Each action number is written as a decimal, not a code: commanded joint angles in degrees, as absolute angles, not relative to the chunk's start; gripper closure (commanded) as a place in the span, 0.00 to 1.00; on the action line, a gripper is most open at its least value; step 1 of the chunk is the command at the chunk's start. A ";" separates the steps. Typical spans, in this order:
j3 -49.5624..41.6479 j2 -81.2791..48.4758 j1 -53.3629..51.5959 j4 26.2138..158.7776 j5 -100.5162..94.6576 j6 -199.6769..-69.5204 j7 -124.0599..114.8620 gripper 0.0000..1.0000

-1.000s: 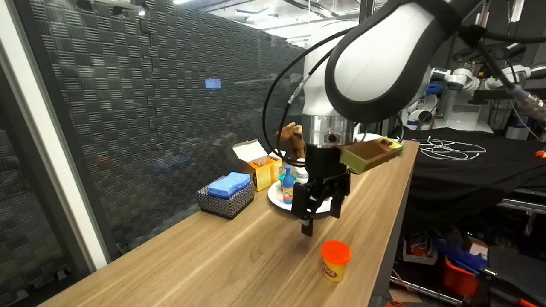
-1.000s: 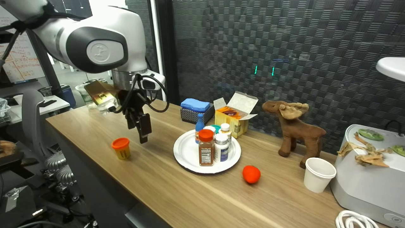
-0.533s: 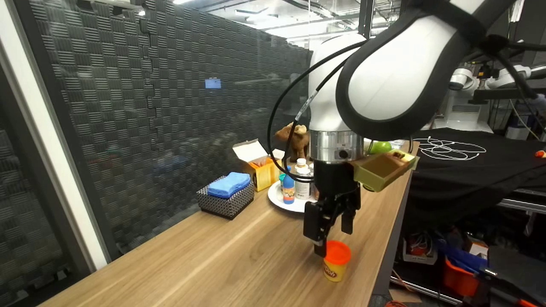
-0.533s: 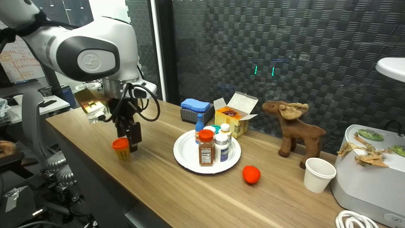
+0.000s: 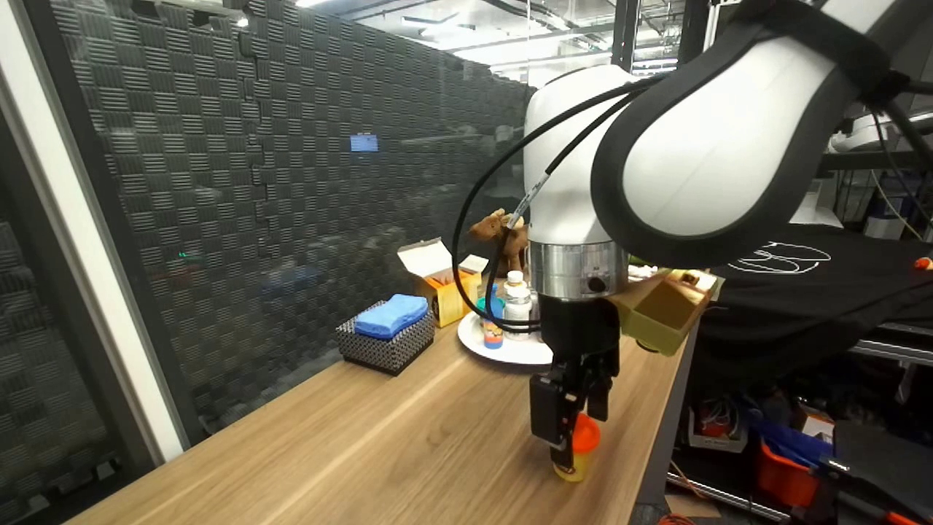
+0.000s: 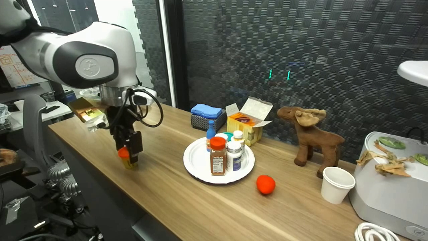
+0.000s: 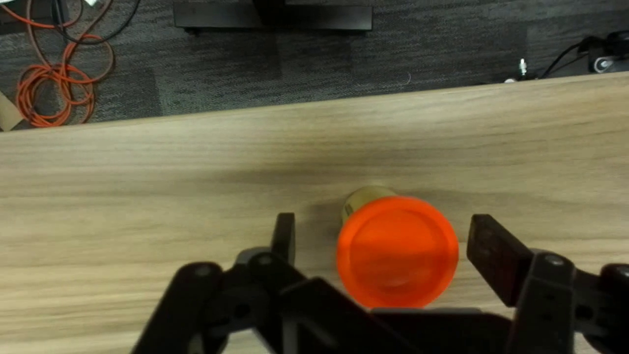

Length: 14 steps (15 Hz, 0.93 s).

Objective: Pick up all the objects surrounding the white plate and arrange them on the plate

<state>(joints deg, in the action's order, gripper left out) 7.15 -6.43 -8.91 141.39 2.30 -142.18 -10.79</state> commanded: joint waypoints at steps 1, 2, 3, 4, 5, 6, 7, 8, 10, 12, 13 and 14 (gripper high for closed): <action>7.14 -4.18 -9.63 143.31 -1.56 -143.58 -13.77 0.42; 7.10 -4.10 -9.69 143.35 -2.62 -143.86 -14.26 0.49; 7.11 -4.06 -9.74 143.34 -3.47 -144.32 -14.60 0.56; 7.12 -3.99 -9.80 143.33 -4.39 -144.51 -15.04 0.65; 7.05 -3.74 -9.92 143.46 -5.57 -144.75 -15.80 0.71; 7.02 -3.50 -9.98 143.61 -6.60 -144.92 -16.35 0.71; 6.97 -3.13 -9.99 143.71 -7.48 -144.81 -16.99 0.72; 6.94 -2.54 -9.90 143.77 -7.84 -144.63 -17.60 0.72; 6.45 -0.99 -9.57 143.34 -10.01 -144.11 -20.05 0.72; 5.66 -0.51 -8.61 141.64 -11.78 -143.72 -21.88 0.72; 5.19 -0.63 -7.98 140.59 -12.16 -143.68 -22.55 0.72; 4.64 -1.07 -7.20 139.25 -11.56 -143.81 -22.57 0.72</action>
